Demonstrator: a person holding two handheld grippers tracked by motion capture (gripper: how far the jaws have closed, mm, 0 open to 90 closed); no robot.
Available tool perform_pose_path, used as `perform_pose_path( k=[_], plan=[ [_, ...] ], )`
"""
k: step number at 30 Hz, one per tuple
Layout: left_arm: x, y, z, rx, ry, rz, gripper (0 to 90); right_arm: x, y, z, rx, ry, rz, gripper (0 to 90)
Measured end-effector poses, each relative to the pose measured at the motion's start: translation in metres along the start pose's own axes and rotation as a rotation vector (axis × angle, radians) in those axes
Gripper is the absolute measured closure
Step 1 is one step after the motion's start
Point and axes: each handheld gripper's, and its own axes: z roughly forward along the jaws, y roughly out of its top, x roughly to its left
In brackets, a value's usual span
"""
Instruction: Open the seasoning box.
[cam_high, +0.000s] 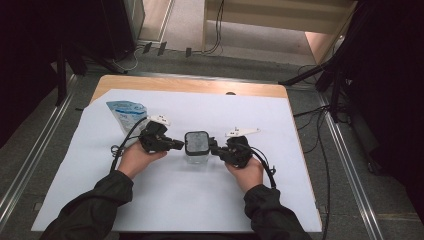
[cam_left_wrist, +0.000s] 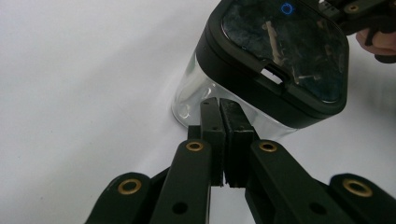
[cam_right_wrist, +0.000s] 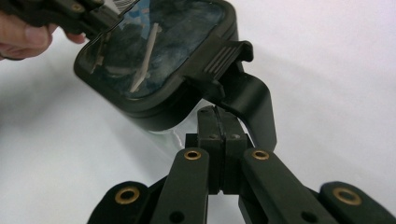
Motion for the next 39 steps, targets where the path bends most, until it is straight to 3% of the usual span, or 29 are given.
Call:
perform_pose_path(
  k=[12,15,18,22,23,25,27,28,30,34,39],
  plan=[
    [0.005,0.005,0.001,-0.021,0.005,0.024,86.6,0.003,-0.002,-0.004,0.019,0.019,-0.033,90.0],
    [0.003,0.005,-0.004,-0.028,0.012,0.037,79.1,0.003,0.000,-0.008,0.018,0.031,-0.054,90.0],
    [0.000,0.003,-0.013,-0.030,0.031,0.096,65.9,0.004,0.001,-0.016,0.014,0.035,-0.066,90.0],
    [-0.002,0.001,-0.019,-0.040,-0.013,0.135,50.8,0.001,0.001,-0.024,0.002,0.034,-0.051,90.0],
    [-0.003,0.000,-0.019,-0.034,-0.021,0.151,43.4,-0.003,0.000,-0.027,0.001,0.034,-0.043,90.0],
    [-0.006,0.001,-0.018,-0.028,-0.014,0.144,40.5,-0.005,0.000,-0.028,0.001,0.035,-0.038,90.0],
    [-0.008,0.005,-0.017,-0.014,-0.040,0.118,26.5,-0.008,0.000,-0.029,-0.001,0.034,-0.031,90.0],
    [-0.010,0.006,-0.016,0.001,-0.056,0.135,25.4,-0.009,0.000,-0.030,0.003,0.037,-0.026,90.0],
    [-0.014,0.007,-0.015,0.010,-0.051,0.179,20.2,-0.011,0.000,-0.031,0.004,0.038,-0.019,90.0],
    [-0.017,0.013,-0.016,0.002,-0.078,0.191,14.4,-0.012,0.000,-0.037,-0.004,0.043,-0.007,90.0],
    [-0.011,0.021,-0.011,0.004,-0.118,0.199,14.3,-0.016,0.001,-0.034,0.006,0.041,-0.005,90.0]
  ],
)
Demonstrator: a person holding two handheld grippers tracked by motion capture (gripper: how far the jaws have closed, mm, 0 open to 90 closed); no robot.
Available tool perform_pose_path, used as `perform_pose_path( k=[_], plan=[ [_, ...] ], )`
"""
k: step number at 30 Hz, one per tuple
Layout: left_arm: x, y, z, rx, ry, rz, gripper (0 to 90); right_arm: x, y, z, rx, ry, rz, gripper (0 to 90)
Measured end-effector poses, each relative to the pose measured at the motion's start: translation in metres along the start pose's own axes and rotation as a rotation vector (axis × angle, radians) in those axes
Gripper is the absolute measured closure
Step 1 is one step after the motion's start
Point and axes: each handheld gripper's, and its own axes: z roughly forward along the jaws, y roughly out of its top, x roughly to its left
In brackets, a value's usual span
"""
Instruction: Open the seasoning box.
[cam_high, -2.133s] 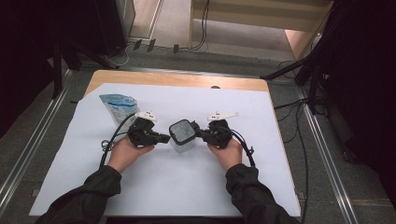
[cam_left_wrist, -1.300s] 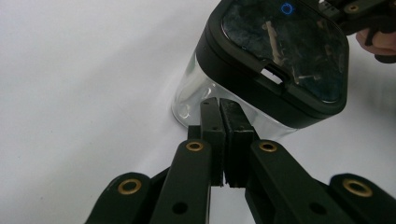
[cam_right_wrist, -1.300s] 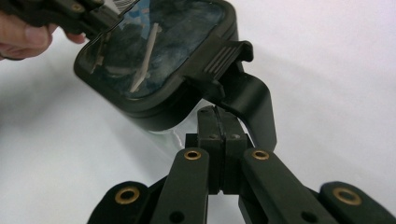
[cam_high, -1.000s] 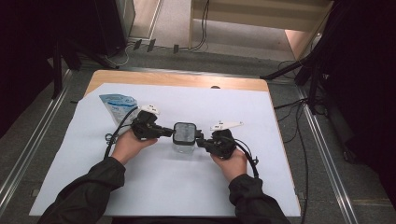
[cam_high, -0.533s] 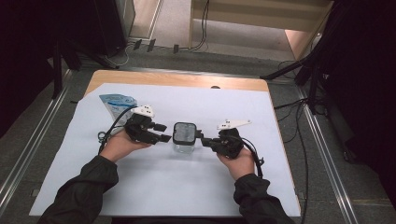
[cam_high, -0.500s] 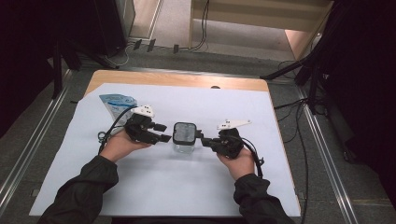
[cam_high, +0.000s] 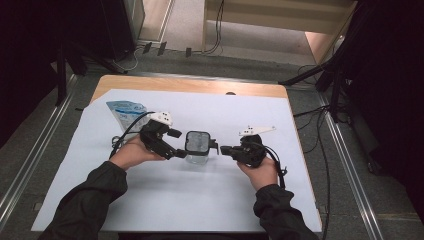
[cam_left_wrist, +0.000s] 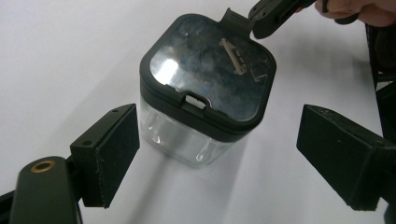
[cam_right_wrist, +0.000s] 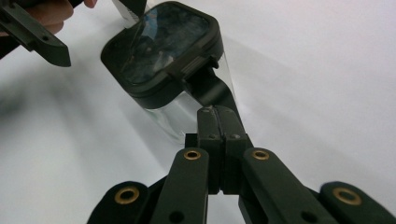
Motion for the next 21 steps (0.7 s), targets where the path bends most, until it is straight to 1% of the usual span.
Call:
perform_pose_path(
  k=[1,3,5,7,8,10,12,13,15,17,20,21],
  plan=[
    [0.002,0.001,0.002,0.003,0.001,0.003,14.2,-0.001,0.000,0.001,0.001,0.000,0.005,90.0],
    [0.006,0.000,0.005,0.005,-0.015,-0.001,13.8,-0.002,0.000,0.002,0.002,-0.001,0.010,90.0],
    [0.005,-0.002,0.009,0.023,-0.001,0.016,12.0,-0.003,0.000,0.001,-0.007,0.000,0.015,90.0],
    [0.004,-0.002,0.010,0.036,0.027,0.040,11.4,-0.004,0.001,0.001,-0.008,0.001,0.017,90.0],
    [0.003,-0.002,0.010,0.025,0.032,0.037,11.9,-0.005,0.001,0.001,-0.009,0.004,0.016,90.0],
    [0.003,-0.002,0.009,0.018,0.011,0.032,12.8,-0.005,0.002,0.002,-0.009,0.007,0.017,90.0],
    [0.004,-0.002,0.009,0.011,0.015,0.031,12.8,-0.005,0.003,0.004,-0.007,0.008,0.022,90.0],
    [0.005,-0.003,0.010,0.011,0.010,0.028,12.8,-0.005,0.003,0.005,-0.004,0.009,0.022,90.0],
    [0.006,-0.003,0.012,0.007,0.016,0.029,12.9,-0.006,0.004,0.008,-0.001,0.009,0.016,90.0],
    [0.007,-0.004,0.014,-0.001,0.031,0.041,14.0,-0.006,0.004,0.010,0.007,0.009,0.016,90.0],
    [0.008,-0.004,0.019,0.001,0.010,0.037,13.9,-0.007,0.004,0.011,0.005,0.008,0.022,90.0],
    [0.007,-0.004,0.020,0.000,0.010,0.035,13.9,-0.007,0.004,0.012,0.002,0.009,0.025,90.0]
  ],
)
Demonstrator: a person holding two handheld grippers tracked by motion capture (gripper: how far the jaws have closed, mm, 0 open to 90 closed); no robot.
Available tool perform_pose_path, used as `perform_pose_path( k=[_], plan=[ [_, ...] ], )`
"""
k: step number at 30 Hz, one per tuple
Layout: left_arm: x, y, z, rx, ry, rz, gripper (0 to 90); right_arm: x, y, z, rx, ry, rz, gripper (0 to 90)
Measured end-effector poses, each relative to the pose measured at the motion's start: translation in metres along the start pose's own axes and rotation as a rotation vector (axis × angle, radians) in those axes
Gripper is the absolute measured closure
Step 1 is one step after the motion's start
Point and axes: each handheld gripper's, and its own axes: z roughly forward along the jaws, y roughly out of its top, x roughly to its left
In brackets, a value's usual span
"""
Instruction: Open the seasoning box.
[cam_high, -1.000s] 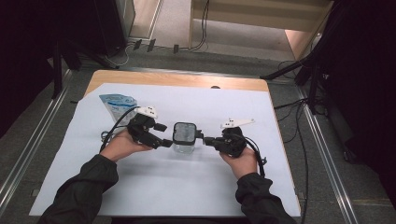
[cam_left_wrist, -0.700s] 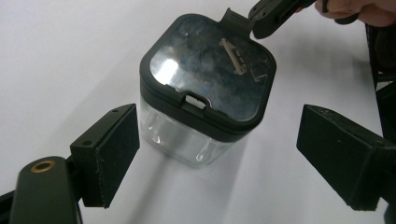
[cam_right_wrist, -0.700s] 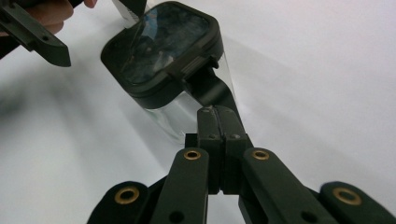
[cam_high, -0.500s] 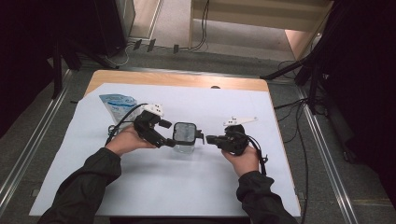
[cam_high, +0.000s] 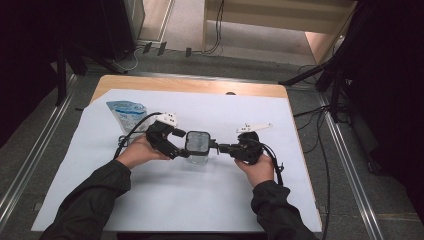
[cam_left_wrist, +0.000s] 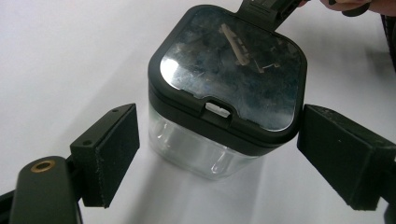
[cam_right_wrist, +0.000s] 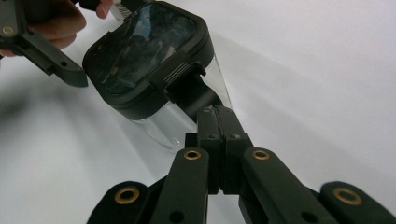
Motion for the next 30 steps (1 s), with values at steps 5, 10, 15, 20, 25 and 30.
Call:
perform_pose_path(
  k=[5,10,15,20,25,30],
  plan=[
    [-0.001,-0.001,0.009,0.016,0.006,0.013,13.7,-0.001,0.000,0.001,-0.001,-0.003,0.005,90.0],
    [-0.001,-0.002,0.013,0.003,0.007,0.024,13.5,-0.001,0.000,0.001,-0.002,-0.003,0.004,90.0],
    [-0.001,-0.002,0.014,0.001,0.006,0.017,13.2,-0.001,0.000,0.001,-0.003,-0.005,0.005,90.0],
    [-0.003,0.000,0.011,0.011,0.020,0.021,13.7,-0.001,0.000,0.001,-0.004,-0.007,0.008,90.0],
    [-0.004,0.001,0.007,-0.004,0.010,0.011,15.5,-0.001,0.000,0.001,-0.004,-0.006,0.010,90.0],
    [-0.005,0.002,0.006,0.010,0.019,0.012,15.6,-0.001,0.000,0.002,-0.005,-0.009,0.013,90.0]
  ],
)
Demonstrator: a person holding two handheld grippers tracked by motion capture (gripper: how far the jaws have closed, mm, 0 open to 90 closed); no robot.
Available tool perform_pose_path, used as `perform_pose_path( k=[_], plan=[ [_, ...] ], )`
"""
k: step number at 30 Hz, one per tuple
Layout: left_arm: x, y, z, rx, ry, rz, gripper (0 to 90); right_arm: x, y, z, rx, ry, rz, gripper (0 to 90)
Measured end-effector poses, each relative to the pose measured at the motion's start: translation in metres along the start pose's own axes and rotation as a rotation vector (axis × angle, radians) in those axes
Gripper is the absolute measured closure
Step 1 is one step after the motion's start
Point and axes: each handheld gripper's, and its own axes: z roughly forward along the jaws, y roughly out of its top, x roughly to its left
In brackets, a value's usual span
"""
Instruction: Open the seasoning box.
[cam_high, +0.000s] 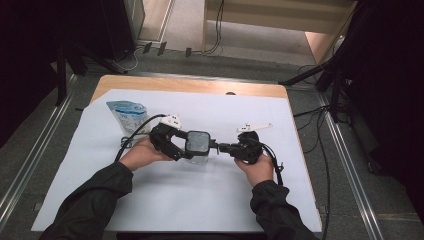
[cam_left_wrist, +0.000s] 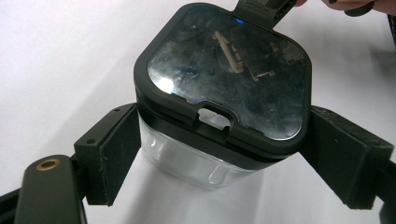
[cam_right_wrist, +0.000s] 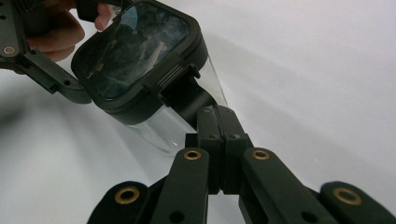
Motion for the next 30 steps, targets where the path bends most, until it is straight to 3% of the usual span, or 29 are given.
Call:
perform_pose_path(
  k=[11,14,18,20,24,30],
  plan=[
    [-0.002,0.005,-0.014,-0.044,-0.004,-0.004,16.9,0.000,0.001,0.000,0.005,0.000,0.001,90.0],
    [-0.004,0.007,-0.020,-0.050,-0.013,0.007,21.9,0.000,0.001,0.000,0.005,0.001,0.001,90.0],
    [-0.009,0.011,-0.028,-0.040,-0.024,0.031,35.2,0.000,0.001,0.000,0.006,0.002,0.002,90.0],
    [-0.011,0.012,-0.030,-0.032,-0.045,0.035,49.4,0.000,0.001,0.000,0.006,0.002,0.002,90.0],
    [-0.012,0.015,-0.030,-0.027,-0.053,0.019,67.6,0.000,0.001,0.000,0.007,0.000,0.001,90.0],
    [-0.015,0.021,-0.032,-0.050,-0.065,-0.013,84.4,0.000,0.000,0.000,0.002,0.002,0.001,90.0]
  ],
)
